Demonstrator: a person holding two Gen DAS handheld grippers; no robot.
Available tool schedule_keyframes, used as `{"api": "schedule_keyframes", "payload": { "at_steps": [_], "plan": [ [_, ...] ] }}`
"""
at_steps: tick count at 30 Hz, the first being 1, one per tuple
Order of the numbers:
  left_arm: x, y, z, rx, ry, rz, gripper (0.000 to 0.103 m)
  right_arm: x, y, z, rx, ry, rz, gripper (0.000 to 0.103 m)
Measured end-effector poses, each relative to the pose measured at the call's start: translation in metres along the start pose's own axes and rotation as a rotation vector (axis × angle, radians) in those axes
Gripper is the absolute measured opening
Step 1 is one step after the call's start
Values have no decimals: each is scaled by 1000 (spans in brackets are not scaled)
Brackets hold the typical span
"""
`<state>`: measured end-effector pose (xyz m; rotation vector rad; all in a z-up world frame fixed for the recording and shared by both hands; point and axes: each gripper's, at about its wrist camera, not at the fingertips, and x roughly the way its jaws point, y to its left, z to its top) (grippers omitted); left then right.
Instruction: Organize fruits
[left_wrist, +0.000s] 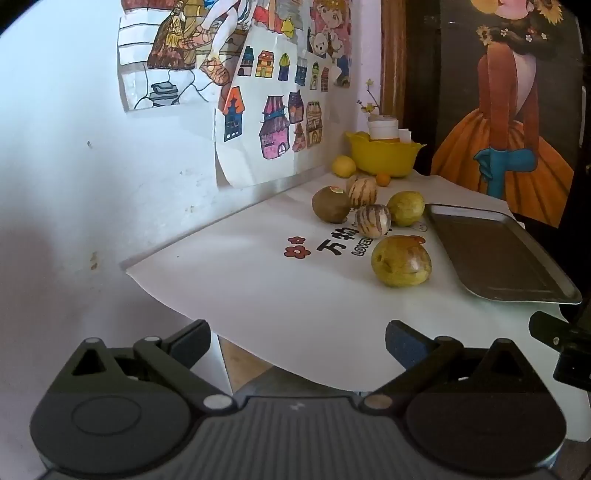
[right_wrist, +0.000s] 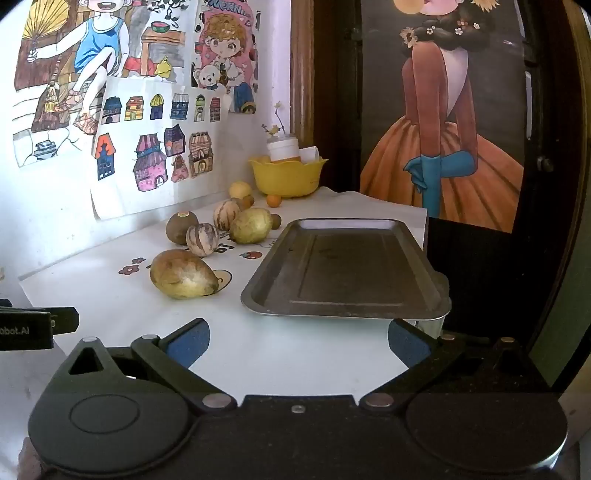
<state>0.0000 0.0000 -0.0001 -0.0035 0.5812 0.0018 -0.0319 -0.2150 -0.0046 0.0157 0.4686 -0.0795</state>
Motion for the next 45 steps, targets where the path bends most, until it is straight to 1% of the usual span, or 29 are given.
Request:
{"api": "schedule_keyframes", "payload": {
  "at_steps": [45],
  "plan": [
    [3,2,-3,-4,14,6,102,4,1,-3,6,18,5,103]
  ]
}}
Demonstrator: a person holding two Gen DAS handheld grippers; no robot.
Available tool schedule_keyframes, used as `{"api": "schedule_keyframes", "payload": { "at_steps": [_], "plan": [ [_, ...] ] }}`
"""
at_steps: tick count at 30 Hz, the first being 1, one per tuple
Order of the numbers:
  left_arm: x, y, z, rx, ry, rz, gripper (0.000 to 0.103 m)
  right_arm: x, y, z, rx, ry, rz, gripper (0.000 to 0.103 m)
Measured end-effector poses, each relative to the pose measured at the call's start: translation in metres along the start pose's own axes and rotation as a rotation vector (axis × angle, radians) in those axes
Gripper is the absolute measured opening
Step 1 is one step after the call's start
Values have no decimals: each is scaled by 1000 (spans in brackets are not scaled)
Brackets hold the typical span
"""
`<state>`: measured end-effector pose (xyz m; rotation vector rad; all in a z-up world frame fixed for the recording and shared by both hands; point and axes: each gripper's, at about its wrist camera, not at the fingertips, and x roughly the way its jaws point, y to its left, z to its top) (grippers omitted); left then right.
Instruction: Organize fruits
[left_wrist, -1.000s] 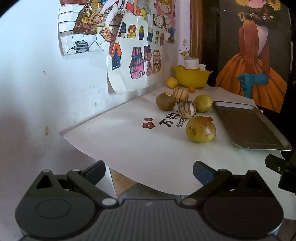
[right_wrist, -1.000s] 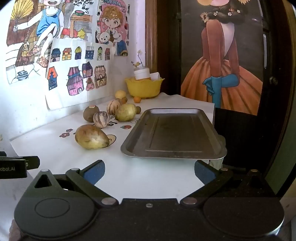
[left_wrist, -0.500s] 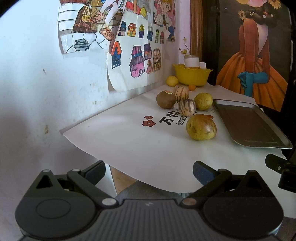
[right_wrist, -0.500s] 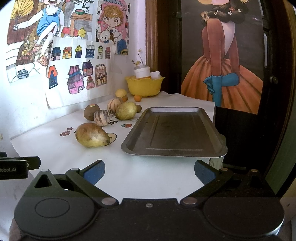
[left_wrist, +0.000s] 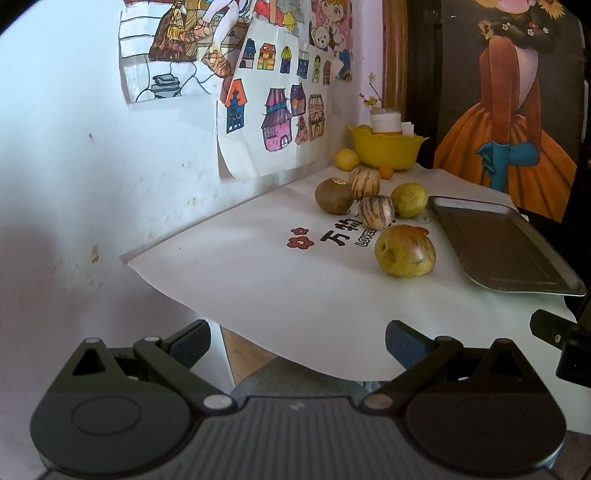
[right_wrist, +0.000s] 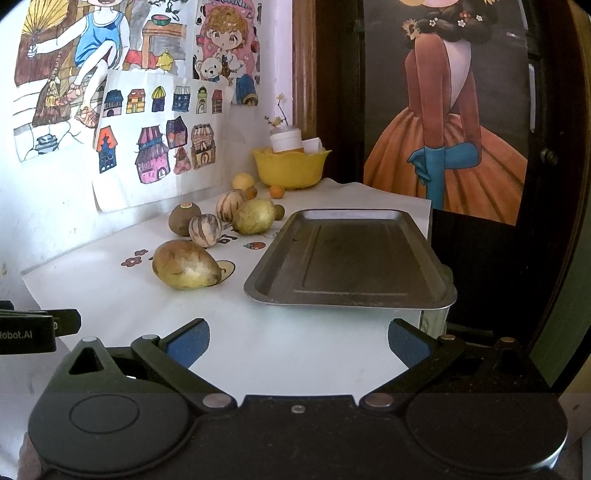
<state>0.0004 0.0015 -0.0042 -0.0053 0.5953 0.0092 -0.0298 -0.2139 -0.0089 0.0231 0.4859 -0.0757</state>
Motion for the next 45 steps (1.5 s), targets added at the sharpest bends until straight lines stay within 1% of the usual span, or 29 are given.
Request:
{"api": "schedule_keyframes", "payload": {
  "at_steps": [11,32,38,41,45],
  "plan": [
    [0,0,0,0,-1,0,102,2,3,-5,0,5,1,103],
    [-1,-2,0,7,-8,-5,102,4,3,-5,-2,10,3,102],
    [5,-4,7,18,-1,-8,102,7,4,-6,-11,13,-6,103],
    [12,-3,13,27,-1,-16,102,9,0,-3,-36,5,15,102],
    [24,1,28,35,-4,-52,102,12,-7,13,-69,-18,86,103]
  ]
}}
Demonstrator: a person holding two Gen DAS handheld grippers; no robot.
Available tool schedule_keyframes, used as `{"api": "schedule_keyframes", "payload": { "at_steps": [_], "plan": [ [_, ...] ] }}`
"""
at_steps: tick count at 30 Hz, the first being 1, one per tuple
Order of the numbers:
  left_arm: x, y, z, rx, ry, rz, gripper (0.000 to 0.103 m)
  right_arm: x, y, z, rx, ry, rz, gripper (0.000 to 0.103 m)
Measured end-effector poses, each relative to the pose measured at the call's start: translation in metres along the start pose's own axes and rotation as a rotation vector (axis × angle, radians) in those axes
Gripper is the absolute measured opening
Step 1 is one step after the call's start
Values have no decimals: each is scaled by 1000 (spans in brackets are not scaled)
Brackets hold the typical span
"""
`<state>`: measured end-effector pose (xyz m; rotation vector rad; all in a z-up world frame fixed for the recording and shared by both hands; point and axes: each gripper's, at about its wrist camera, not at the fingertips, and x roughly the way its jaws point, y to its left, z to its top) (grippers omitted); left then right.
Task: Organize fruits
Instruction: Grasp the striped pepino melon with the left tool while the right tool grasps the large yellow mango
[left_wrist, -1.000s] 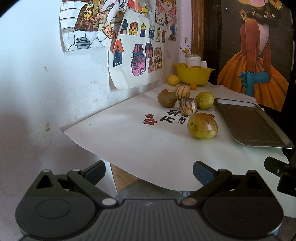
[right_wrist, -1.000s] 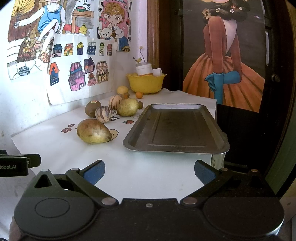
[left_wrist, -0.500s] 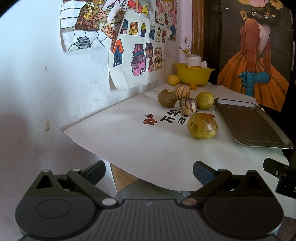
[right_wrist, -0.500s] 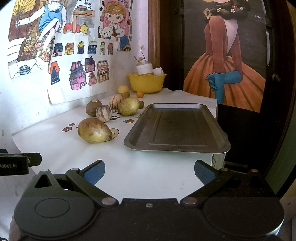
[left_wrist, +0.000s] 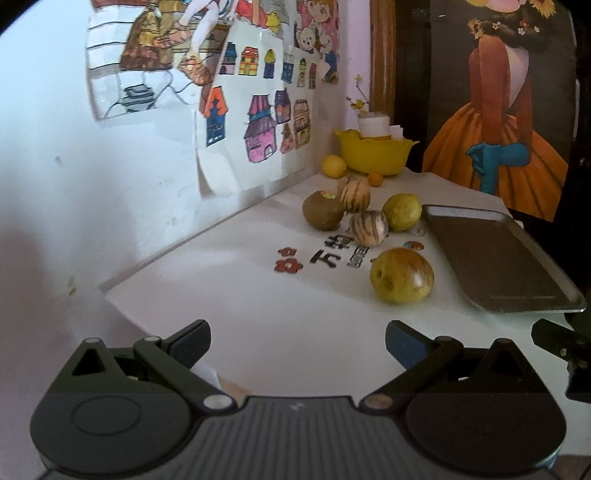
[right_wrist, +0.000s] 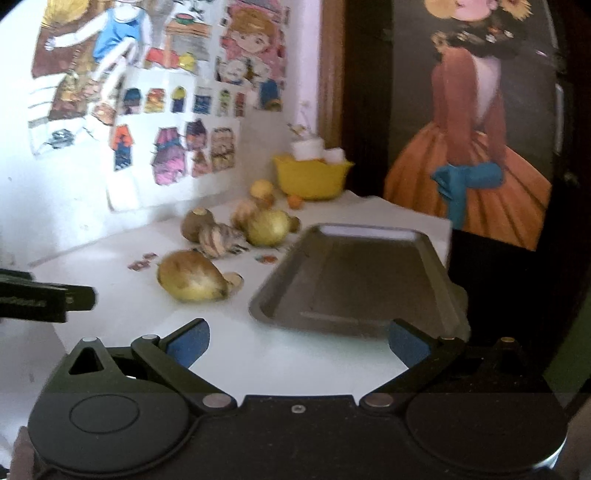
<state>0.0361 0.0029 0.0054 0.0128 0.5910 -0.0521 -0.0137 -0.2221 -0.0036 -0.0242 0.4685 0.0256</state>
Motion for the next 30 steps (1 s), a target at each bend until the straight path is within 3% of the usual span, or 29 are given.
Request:
{"api": "schedule_keyframes", "payload": {
  "at_steps": [7,19,24,30],
  "plan": [
    [28,12,24,-5,24,-37,102,16,-3,21,-84,-4,88,103],
    [78,28,57,-67,107,-161,102,45,15,25,-240,50,192,103],
    [102,33,70,-69,142,-287,102,65,26,34,-293,113,290,102],
    [133,36,86,-88,166,-373,102,85,39,49,-339,153,409,98]
  ]
}}
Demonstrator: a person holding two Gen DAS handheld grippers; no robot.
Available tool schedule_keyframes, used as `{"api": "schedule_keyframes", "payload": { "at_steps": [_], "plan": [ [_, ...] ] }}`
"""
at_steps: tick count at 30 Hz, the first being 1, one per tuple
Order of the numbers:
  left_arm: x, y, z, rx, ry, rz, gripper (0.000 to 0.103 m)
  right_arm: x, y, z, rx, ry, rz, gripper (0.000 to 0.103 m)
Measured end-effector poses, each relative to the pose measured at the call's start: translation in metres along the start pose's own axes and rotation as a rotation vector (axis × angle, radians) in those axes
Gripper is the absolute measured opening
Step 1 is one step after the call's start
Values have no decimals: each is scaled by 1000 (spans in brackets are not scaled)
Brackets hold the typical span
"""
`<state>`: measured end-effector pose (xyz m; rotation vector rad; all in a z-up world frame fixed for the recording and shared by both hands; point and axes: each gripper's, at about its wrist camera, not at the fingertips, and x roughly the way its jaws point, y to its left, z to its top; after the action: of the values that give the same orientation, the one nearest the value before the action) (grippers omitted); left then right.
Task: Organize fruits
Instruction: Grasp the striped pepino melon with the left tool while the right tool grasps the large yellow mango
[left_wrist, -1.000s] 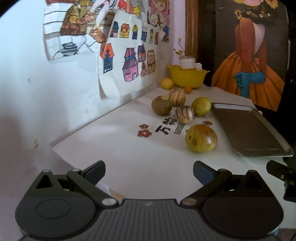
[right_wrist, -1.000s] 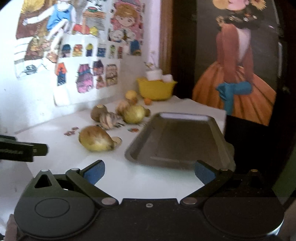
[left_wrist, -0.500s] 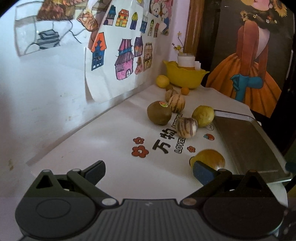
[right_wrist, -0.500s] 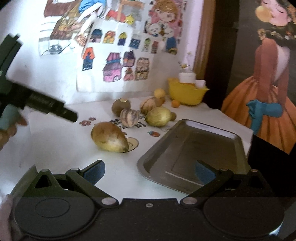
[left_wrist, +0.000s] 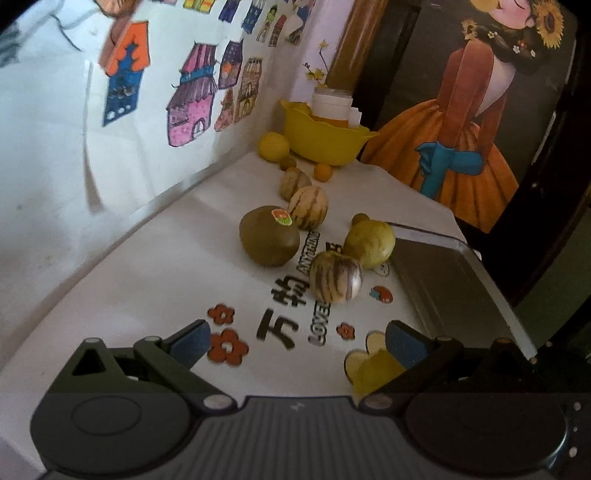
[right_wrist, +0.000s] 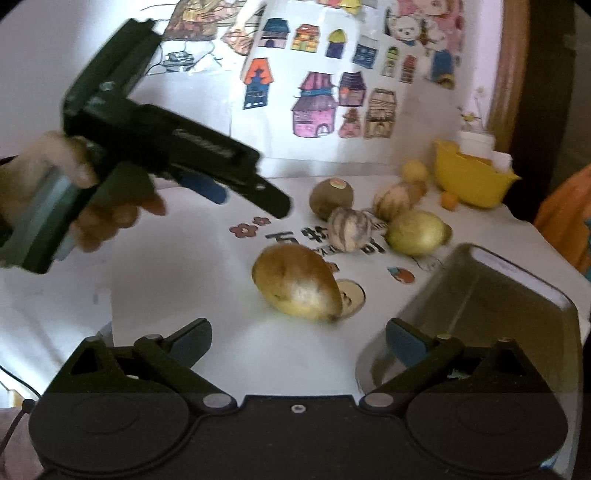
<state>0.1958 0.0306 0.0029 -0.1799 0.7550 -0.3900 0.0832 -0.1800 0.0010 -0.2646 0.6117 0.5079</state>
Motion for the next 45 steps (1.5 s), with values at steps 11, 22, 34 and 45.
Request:
{"api": "schedule_keyframes", "payload": {
  "at_steps": [11,22,34,45],
  "plan": [
    [47,15,25,-94,77,-129,95,31,-13,18,-31,16,54,87],
    [75,0,34,-110,114,-144,81,52,-14,23,-22,37,97,76],
    [92,-12,39,-125,134,-65,63,61,-13,24,-12,40,90,67],
    [95,-16,39,-128,138,-69,50,59,-11,22,-14,30,70,64]
  ]
}}
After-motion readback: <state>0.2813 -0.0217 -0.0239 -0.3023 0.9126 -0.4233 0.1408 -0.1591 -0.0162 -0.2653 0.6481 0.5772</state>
